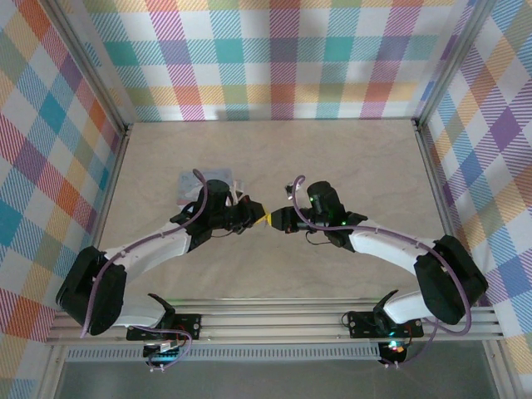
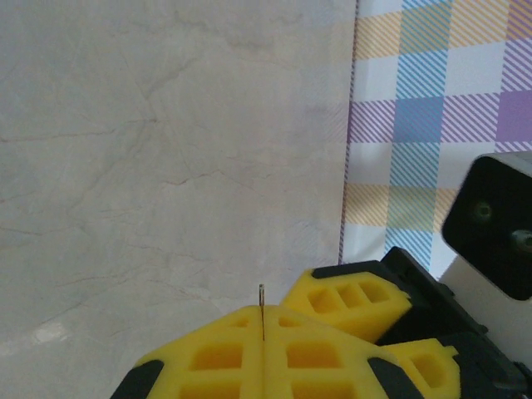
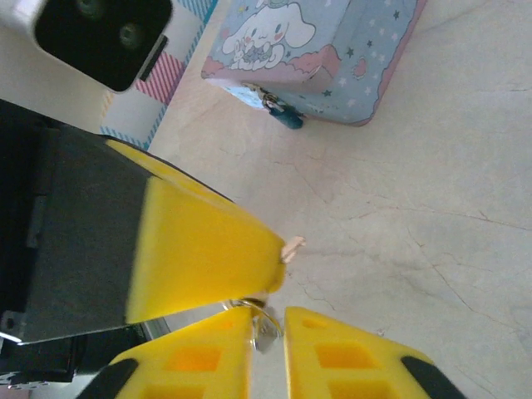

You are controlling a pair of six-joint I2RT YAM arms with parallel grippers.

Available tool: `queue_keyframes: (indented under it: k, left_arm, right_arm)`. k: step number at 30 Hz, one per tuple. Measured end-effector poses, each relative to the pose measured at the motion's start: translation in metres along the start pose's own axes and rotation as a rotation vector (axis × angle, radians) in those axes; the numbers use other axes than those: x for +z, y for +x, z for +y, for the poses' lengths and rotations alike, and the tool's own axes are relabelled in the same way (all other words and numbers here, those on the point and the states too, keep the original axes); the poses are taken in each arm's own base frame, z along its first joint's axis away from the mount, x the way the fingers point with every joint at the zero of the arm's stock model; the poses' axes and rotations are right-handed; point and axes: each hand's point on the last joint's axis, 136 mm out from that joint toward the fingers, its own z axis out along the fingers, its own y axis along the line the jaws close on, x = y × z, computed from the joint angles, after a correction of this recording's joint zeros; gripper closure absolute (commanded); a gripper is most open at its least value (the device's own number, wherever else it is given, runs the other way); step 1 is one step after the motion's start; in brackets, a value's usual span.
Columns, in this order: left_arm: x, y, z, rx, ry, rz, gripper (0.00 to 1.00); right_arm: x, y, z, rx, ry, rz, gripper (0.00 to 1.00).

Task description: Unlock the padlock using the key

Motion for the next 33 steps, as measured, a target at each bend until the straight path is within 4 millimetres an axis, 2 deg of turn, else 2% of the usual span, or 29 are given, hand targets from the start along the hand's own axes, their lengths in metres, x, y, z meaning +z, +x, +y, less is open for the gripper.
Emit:
queue_keyframes:
  k: [3, 5, 10, 15, 17, 19, 26, 33]
  left_arm:
    - [-0.002, -0.003, -0.007, 0.044, 0.011, -0.012, 1.00]
    - [-0.003, -0.005, -0.010, 0.079, 0.012, -0.020, 1.00]
    - [-0.008, -0.011, -0.023, 0.216, 0.009, -0.029, 1.00]
    - [-0.019, -0.010, -0.052, 0.416, 0.060, -0.010, 1.00]
    - [-0.022, -0.007, -0.065, 0.492, 0.100, 0.010, 1.00]
    - [-0.025, -0.002, -0.076, 0.554, 0.143, 0.041, 1.00]
    - [-0.032, 0.018, -0.112, 0.728, 0.291, 0.175, 1.00]
    - [-0.037, 0.034, -0.115, 0.788, 0.342, 0.274, 1.00]
  right_arm:
    - [-0.005, 0.000, -0.001, -0.001, 0.016, -0.014, 0.60]
    - [-0.013, -0.001, 0.000, -0.007, 0.031, -0.027, 0.57]
    - [-0.046, -0.015, 0.015, -0.036, 0.035, -0.095, 0.56]
    - [-0.094, -0.039, 0.023, -0.049, 0.004, -0.195, 0.56]
    - [-0.105, -0.045, 0.023, -0.040, -0.015, -0.210, 0.56]
    - [-0.109, -0.045, 0.022, -0.023, -0.037, -0.201, 0.56]
    - [-0.103, -0.037, 0.037, 0.030, -0.160, -0.123, 0.62]
    - [-0.109, -0.046, 0.057, 0.058, -0.260, -0.137, 0.66]
